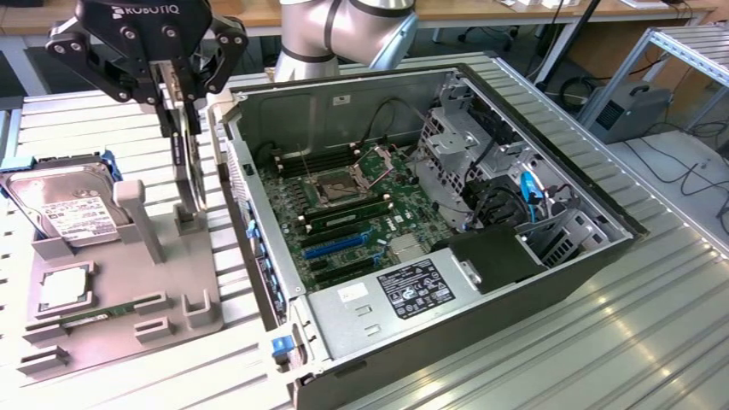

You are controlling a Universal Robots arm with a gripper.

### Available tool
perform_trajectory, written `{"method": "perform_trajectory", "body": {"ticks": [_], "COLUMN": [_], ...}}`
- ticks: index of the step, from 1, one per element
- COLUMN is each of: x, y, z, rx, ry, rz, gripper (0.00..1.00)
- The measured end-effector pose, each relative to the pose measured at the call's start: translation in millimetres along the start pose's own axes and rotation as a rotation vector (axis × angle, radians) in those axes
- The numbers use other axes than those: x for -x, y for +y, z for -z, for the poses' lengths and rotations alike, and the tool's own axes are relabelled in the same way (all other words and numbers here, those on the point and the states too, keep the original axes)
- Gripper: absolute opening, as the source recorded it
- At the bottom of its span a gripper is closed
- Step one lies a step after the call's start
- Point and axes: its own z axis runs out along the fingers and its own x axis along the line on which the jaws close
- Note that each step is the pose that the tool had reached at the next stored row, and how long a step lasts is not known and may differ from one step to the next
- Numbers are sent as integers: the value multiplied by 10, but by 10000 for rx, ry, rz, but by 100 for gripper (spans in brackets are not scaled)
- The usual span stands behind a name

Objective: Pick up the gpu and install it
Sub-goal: 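Pick up the gpu and move the gpu toward the slot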

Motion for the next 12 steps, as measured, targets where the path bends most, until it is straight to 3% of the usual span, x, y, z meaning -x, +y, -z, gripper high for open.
{"method": "perform_trajectory", "body": {"ticks": [12], "x": [59], "y": [4], "z": [-2], "rx": [-17], "ry": [-2], "rz": [1], "gripper": [27]}}
